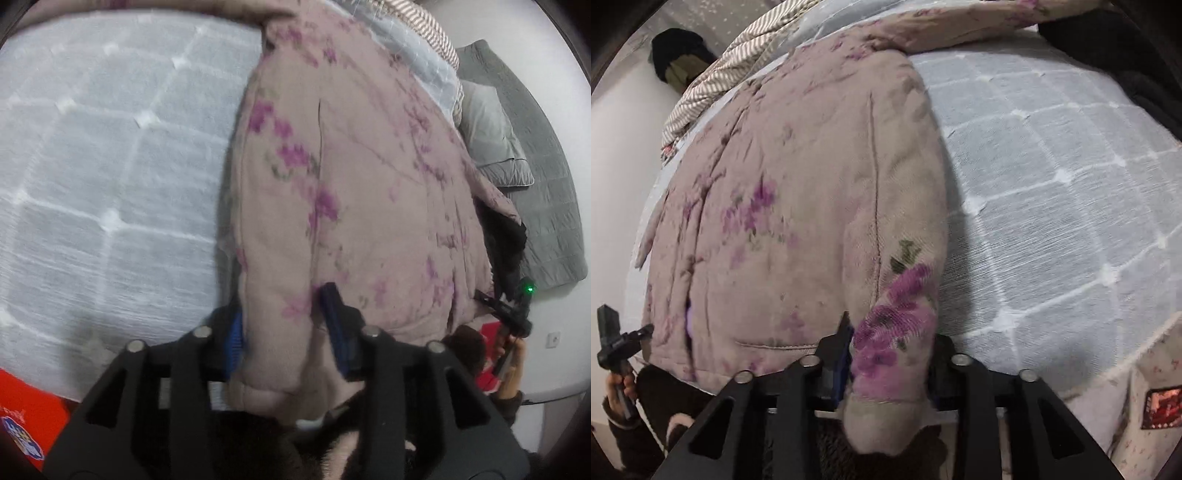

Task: Fold large clothes

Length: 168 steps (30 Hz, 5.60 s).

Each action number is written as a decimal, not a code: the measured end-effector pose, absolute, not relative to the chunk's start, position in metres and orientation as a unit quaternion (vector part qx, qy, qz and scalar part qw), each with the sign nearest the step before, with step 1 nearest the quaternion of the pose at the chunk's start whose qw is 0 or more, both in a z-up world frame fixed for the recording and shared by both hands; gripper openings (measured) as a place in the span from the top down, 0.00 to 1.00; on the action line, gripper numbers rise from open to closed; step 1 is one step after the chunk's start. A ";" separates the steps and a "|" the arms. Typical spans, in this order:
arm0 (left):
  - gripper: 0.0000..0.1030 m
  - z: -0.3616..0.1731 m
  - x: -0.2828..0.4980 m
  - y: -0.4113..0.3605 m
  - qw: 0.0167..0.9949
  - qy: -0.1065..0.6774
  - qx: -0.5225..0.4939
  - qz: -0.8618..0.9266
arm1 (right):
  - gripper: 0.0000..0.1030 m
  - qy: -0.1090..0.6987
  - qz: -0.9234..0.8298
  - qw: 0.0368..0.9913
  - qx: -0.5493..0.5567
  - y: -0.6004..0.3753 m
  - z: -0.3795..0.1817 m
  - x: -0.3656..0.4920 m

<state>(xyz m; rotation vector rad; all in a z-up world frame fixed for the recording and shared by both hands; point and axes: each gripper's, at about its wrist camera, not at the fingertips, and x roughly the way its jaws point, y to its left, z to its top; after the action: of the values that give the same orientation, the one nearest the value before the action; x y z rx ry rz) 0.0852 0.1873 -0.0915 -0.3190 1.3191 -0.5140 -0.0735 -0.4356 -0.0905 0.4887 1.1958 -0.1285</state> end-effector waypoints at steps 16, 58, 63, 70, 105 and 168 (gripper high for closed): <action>0.29 -0.112 0.104 0.189 0.711 0.608 -0.217 -0.279 | 0.32 0.523 -0.089 0.821 0.209 -0.426 -0.079 -0.049; 0.18 -0.032 0.155 0.125 0.850 0.488 -0.031 -0.195 | 0.29 0.444 -0.143 0.872 0.150 -0.434 -0.037 0.005; 0.17 -0.038 0.197 0.069 0.852 0.465 -0.036 -0.238 | 0.29 0.430 -0.116 0.886 0.128 -0.408 -0.039 0.084; 0.17 -0.103 0.229 0.036 0.846 0.458 -0.024 -0.272 | 0.28 0.441 -0.092 0.883 0.128 -0.393 -0.105 0.151; 0.01 -0.069 0.238 0.260 0.861 0.470 -0.187 -0.060 | 0.17 0.425 -0.111 0.877 0.196 -0.345 -0.052 0.128; 0.87 0.051 0.310 0.130 0.916 0.281 -0.214 -0.192 | 0.17 0.425 -0.130 0.878 0.179 -0.341 -0.063 0.129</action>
<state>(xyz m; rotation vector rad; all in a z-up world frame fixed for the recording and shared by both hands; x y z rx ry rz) 0.3095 0.1302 0.0511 -0.4395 0.5781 -0.3953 0.1286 -0.3411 -0.0632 0.3728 0.8861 -0.2705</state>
